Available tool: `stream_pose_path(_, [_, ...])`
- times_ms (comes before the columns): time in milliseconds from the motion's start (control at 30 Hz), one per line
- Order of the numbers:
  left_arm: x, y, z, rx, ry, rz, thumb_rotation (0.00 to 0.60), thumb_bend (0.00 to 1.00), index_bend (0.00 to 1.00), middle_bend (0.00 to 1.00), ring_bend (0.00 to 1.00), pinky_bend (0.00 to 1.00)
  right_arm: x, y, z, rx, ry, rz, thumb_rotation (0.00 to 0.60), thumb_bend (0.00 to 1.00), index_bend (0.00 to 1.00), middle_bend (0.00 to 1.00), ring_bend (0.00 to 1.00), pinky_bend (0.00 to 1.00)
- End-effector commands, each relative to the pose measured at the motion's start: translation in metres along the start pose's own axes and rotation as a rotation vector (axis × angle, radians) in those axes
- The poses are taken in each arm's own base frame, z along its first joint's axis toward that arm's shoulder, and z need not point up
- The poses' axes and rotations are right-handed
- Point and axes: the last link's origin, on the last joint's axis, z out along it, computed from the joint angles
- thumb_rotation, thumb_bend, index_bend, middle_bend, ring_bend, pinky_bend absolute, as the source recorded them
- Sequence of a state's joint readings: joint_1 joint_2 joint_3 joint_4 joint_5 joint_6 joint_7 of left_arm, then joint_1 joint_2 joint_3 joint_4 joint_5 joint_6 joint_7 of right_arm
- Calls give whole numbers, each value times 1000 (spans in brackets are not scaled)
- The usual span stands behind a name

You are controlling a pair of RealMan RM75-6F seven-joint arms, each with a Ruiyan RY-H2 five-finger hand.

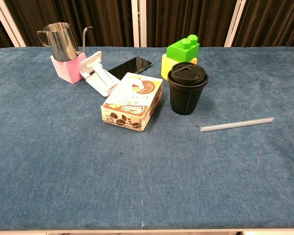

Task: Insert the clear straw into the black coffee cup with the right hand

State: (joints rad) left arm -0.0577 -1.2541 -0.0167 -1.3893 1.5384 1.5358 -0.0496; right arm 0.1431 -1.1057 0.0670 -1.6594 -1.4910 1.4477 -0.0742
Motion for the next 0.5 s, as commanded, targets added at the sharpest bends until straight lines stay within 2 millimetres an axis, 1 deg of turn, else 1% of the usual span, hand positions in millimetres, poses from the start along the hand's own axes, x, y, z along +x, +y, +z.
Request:
stream_pose_path(33, [-1, 0, 1, -1, -4, 3, 600, 11, 146, 167, 80, 36, -1, -3, 3, 8, -9, -2, 600, 195, 95, 189, 97, 238])
stream_pose_path(100, [-1, 0, 0, -2, -6, 4, 600, 10, 146, 167, 80, 36, -5, -7, 6, 28, -29, -3, 600, 195, 95, 189, 97, 238])
stream_pose_path(200, [-1, 0, 0, -2, -6, 8, 600, 11, 146, 167, 80, 36, -14, -26, 17, 112, -91, 14, 600, 196, 92, 189, 97, 238])
stream_pose_path(267, [-1, 0, -1, 0, -2, 6, 600, 11, 145, 167, 80, 36, -23, -41, 28, 181, -149, 20, 600, 196, 88, 189, 97, 238])
stream_pose_path(333, [0, 0, -1, 1, 2, 3, 600, 11, 145, 168, 80, 36, -32, -56, 41, 248, -196, -17, 600, 197, 98, 189, 97, 238])
stream_pose_path(400, [1, 0, -1, 3, 4, 3, 600, 11, 145, 168, 80, 36, -43, -71, 55, 302, -225, -55, 600, 216, 137, 189, 97, 238])
stream_pose_path(500, [1, 0, -1, 4, 3, 3, 600, 11, 145, 168, 80, 36, -59, -86, 69, 349, -245, -100, 600, 270, 239, 189, 97, 238])
